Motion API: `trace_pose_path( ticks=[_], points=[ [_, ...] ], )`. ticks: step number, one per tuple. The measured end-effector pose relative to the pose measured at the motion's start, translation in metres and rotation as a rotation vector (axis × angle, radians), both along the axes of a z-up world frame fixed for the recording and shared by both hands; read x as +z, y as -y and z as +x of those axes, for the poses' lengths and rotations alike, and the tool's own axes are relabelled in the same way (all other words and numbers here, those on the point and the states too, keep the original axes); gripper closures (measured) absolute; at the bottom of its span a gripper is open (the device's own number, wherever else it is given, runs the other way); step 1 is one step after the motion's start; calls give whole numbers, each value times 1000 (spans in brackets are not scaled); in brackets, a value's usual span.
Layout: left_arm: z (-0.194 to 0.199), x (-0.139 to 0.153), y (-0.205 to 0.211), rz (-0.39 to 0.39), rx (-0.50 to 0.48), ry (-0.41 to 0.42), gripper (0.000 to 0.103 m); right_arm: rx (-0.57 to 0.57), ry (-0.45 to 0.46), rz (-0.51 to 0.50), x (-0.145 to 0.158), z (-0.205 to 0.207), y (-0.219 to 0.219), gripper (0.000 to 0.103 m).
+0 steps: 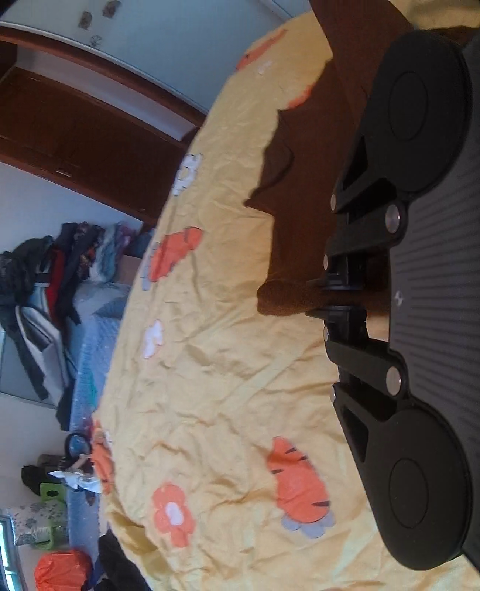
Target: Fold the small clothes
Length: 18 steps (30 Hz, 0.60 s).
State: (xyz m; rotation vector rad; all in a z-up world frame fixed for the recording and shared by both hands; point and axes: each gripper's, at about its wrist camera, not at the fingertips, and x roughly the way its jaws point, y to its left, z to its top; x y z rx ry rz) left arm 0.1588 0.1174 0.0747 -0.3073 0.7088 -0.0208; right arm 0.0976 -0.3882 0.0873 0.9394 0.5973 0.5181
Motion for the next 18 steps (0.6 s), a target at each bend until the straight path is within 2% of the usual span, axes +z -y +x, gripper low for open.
trace_pose_path(
  ticks=[2, 3, 5, 6, 7, 9, 11, 12, 13, 14, 15, 16, 17, 18],
  points=[
    [4, 3, -13, 25, 29, 29, 97, -9, 20, -27, 4, 1, 4, 87],
    [10, -4, -17, 60, 40, 18, 97, -21, -18, -70, -3, 7, 5, 87],
    [26, -30, -19, 151, 62, -63, 97, -29, -141, -121, -36, 24, 2, 87],
    [30, -41, -18, 173, 63, -99, 97, -27, -191, -152, -53, 30, -3, 87],
    [29, -48, -16, 196, 55, -86, 93, -21, -223, -196, -66, 34, -12, 87],
    [20, -46, -8, 295, 61, -40, 90, -12, -252, -259, -85, 37, -27, 86],
    [12, -36, -7, 337, 85, -43, 87, -25, -255, -241, -91, 33, -30, 79],
    [4, -27, -7, 347, 102, -16, 86, -22, -246, -208, -90, 30, -27, 65],
    [-7, -17, -7, 336, 114, 36, 81, -23, -231, -175, -86, 27, -23, 44],
    [-18, -8, -6, 304, 110, 94, 75, -31, -209, -153, -82, 23, -19, 35],
    [-25, -1, -3, 262, 89, 143, 56, -33, -193, -141, -78, 21, -16, 32],
    [-29, 2, 2, 236, 60, 165, 31, -28, -193, -132, -73, 20, -15, 33],
    [-28, 4, 11, 227, 25, 171, 24, -20, -199, -134, -71, 22, -16, 34],
    [-25, 0, 21, 231, -16, 165, 25, -12, -204, -159, -69, 24, -21, 35]
  ],
)
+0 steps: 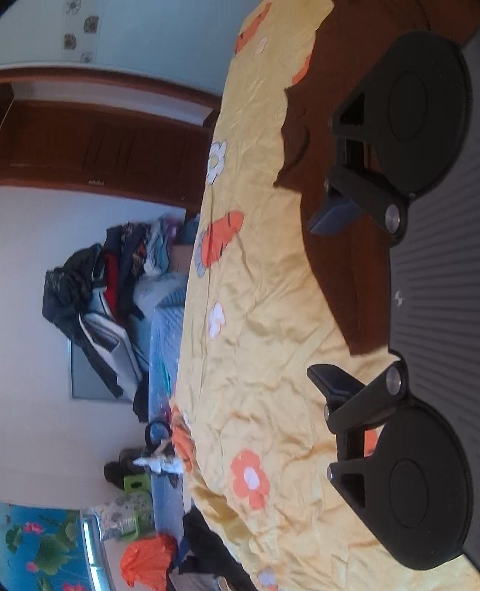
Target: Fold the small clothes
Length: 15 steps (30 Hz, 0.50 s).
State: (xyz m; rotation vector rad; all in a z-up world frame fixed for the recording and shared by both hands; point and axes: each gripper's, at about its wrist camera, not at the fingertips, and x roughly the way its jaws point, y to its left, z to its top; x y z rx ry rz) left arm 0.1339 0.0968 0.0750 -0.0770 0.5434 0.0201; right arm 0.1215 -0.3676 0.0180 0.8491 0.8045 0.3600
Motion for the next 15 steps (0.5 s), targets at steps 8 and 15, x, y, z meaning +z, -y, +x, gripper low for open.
trace_pose_path(
  ticks=[8, 15],
  points=[
    [27, -62, -3, 66, -36, -134, 30, 100, -27, -335, -6, 8, -29, 95],
    [-28, -29, -5, 104, 29, -109, 30, 49, 92, -373, 36, -42, -28, 41]
  ],
)
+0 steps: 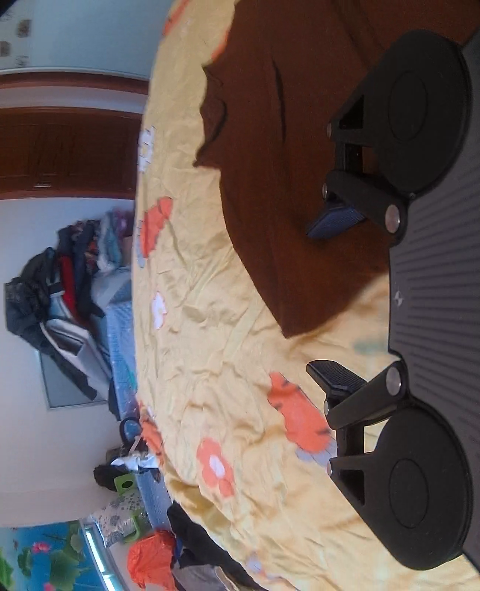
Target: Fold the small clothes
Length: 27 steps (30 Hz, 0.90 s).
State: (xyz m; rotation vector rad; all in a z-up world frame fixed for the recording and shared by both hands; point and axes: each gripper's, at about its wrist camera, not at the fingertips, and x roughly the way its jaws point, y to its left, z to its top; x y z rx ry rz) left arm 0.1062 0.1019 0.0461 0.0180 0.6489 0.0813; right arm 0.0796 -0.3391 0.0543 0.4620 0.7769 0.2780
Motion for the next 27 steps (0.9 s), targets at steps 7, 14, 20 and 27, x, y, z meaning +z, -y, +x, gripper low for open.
trace_pose_path(
  ticks=[7, 14, 20, 27],
  points=[
    [-68, -32, -5, -88, 4, -59, 31, 146, -50, -251, -23, -52, -38, 47],
    [-61, -23, -41, -56, 118, -109, 101, 86, -54, -180, -31, -57, -14, 94],
    [-112, -18, -94, -558, 102, -126, 91, 91, -87, 34, -29, -86, -3, 49],
    [-156, -35, -81, -782, 14, -124, 32, 87, -119, 221, -39, -125, 7, 25]
  ],
)
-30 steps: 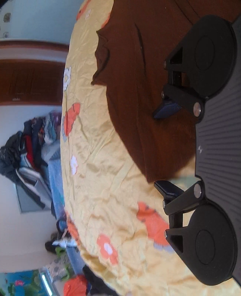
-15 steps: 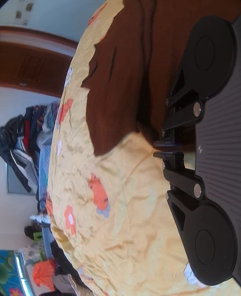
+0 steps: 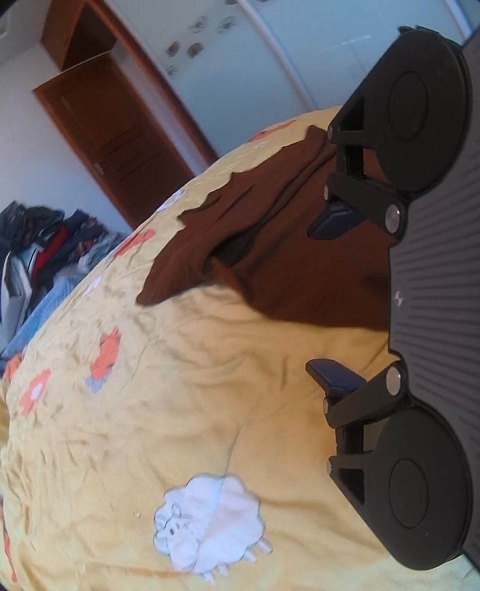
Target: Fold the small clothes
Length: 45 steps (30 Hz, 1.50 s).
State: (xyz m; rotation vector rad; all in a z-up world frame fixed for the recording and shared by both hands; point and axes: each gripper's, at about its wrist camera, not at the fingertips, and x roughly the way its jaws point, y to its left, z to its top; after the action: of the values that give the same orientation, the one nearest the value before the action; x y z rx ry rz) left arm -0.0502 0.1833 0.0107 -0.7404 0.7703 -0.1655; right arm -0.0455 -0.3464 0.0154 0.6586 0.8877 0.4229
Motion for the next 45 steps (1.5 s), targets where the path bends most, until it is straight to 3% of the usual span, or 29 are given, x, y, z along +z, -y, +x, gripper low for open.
trace_pose_path(
  ticks=[3, 4, 5, 6, 7, 10, 12, 15, 17, 18, 19, 20, 21, 23, 25, 26, 27, 28, 31, 36, 38, 40, 42, 44, 45],
  points=[
    [10, 2, 14, 24, -36, -7, 36, 20, -22, 45, -3, 1, -3, 29],
    [13, 3, 18, 46, -39, -18, 62, 30, -30, 40, -5, 0, -5, 42],
    [19, 1, 22, 78, -49, -53, 80, 36, -50, 29, -8, 2, -7, 54],
    [23, -2, 24, 110, -50, -81, 96, 33, -81, 11, -13, 2, -7, 87],
    [25, -1, 24, 118, -56, -75, 96, 22, -78, 15, -15, 1, -5, 93],
    [19, 15, 27, 267, -42, -67, 102, -10, -38, 23, -9, -11, 2, 91],
    [13, 24, 17, 273, -63, -43, 102, -37, -1, 66, -2, -23, 16, 91],
    [12, 12, 11, 299, -79, -91, 102, -43, -40, 55, -14, -28, 23, 89],
    [4, 11, 12, 244, -86, -86, 101, -58, -64, 105, -23, -32, 23, 85],
    [-1, 12, 12, 198, -89, -98, 97, -58, -76, 135, -23, -36, 24, 78],
    [-7, 11, 12, 129, -98, -113, 89, -51, -73, 161, -22, -42, 22, 62],
    [-14, 6, 11, 47, -109, -122, 80, -41, -60, 180, -20, -50, 21, 52],
    [-21, 0, 13, -26, -121, -136, 58, -29, -53, 195, -19, -58, 19, 40],
    [-38, -8, 17, -122, -114, -98, 47, -14, -74, 226, -20, -70, 15, 38],
    [-42, -6, 26, -85, -113, -80, 55, 24, -87, 206, -18, -74, 4, 42],
    [-40, -4, 31, -36, -111, -87, 69, 42, -105, 184, -18, -73, -3, 47],
    [-35, -4, 35, 26, -119, -123, 100, 57, -126, 171, -19, -71, -7, 67],
    [-32, -4, 35, 50, -129, -128, 100, 71, -144, 155, -20, -70, -10, 92],
    [-32, 6, 22, 165, -114, -126, 100, 49, -132, 109, -17, -82, -2, 91],
    [-37, 2, 18, 146, -163, -110, 98, -31, -134, 185, -31, -105, 20, 94],
    [-43, -2, 18, 46, -174, -144, 89, -21, -156, 222, -31, -111, 19, 83],
    [-57, -9, 19, -92, -182, -141, 58, 34, -139, 249, -25, -119, 12, 50],
    [-73, -13, 25, -172, -190, -112, 45, 88, -145, 245, -19, -124, 2, 40],
    [-80, -12, 38, -156, -201, -98, 48, 114, -154, 227, -18, -125, -11, 41],
    [-81, -10, 44, -102, -201, -97, 73, 127, -165, 214, -18, -123, -17, 48]
  ],
)
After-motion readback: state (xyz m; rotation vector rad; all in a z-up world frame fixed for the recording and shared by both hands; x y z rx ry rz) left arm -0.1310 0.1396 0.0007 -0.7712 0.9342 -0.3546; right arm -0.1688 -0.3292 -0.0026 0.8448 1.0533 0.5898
